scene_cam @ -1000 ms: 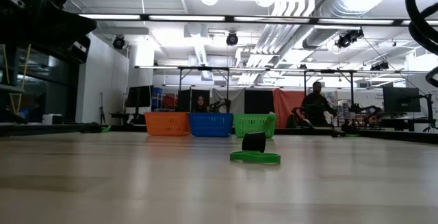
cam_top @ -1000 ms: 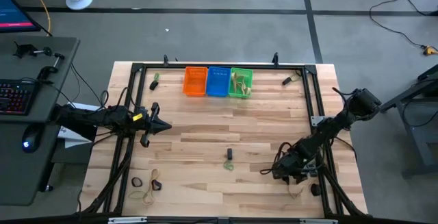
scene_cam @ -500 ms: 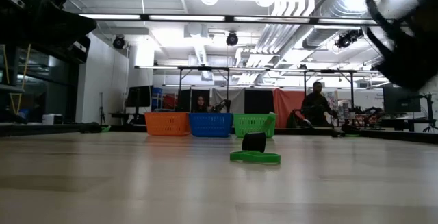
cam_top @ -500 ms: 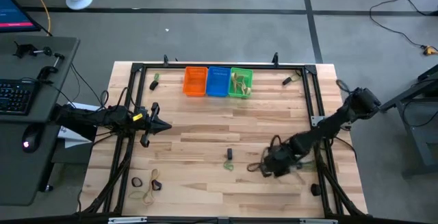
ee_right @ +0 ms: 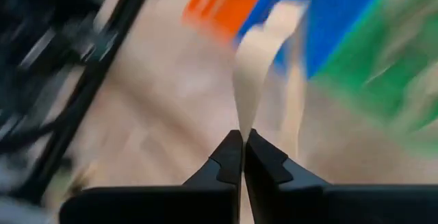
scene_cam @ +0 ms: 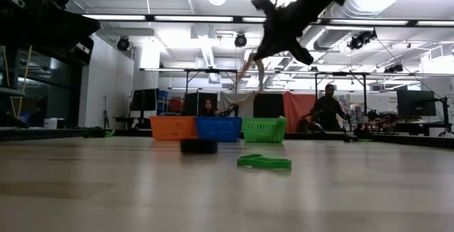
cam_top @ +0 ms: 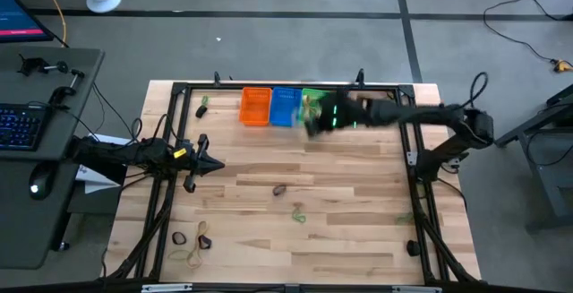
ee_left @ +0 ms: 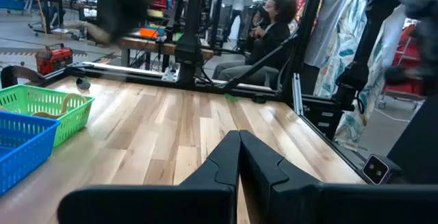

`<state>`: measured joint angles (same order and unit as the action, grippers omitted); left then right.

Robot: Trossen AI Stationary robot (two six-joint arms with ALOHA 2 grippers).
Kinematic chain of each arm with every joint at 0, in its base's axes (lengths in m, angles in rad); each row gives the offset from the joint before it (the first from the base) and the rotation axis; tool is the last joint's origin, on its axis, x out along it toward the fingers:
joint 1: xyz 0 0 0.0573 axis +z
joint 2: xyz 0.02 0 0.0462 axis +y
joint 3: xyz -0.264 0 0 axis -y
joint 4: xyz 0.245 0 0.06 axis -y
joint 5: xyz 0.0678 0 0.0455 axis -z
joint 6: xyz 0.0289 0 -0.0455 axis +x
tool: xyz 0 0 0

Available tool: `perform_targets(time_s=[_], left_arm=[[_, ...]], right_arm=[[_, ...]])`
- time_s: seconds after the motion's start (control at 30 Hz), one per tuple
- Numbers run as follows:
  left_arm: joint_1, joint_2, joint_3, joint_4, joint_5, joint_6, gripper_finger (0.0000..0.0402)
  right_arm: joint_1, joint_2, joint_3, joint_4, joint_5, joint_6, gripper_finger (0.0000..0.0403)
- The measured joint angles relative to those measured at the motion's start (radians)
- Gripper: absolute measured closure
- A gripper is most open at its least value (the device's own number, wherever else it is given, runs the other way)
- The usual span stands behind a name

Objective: Sort rubber bands into baskets
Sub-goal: Put the brown rubber band into the green bin

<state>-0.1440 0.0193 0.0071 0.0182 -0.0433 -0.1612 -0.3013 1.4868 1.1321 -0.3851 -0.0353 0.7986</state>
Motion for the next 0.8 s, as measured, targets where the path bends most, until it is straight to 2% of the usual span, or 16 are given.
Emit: perform_targets(time_s=[0.13,0.27,0.5,0.67,0.8], left_arm=[[0.000,0.000,0.000,0.000,0.000,0.000,0.0401],[0.000,0.000,0.000,0.000,0.000,0.000,0.0401],[0.000,0.000,0.000,0.000,0.000,0.000,0.0401],[0.000,0.000,0.000,0.000,0.000,0.000,0.0401],[0.000,0.000,0.000,0.000,0.000,0.000,0.0401]], right_arm=[[-0.191,0.001,0.006,-0.002,-0.028,-0.102,0.0403],[-0.285,0.001,0.000,-0.005,-0.084,-0.139,0.0403],[-0.267,0.068,0.000,0.138,-0.148,-0.143,0.0403],[-0.263,0.156,0.000,0.193,-0.146,-0.104,0.0403],[-0.269,0.195,0.000,0.172,-0.118,-0.100,0.0403]])
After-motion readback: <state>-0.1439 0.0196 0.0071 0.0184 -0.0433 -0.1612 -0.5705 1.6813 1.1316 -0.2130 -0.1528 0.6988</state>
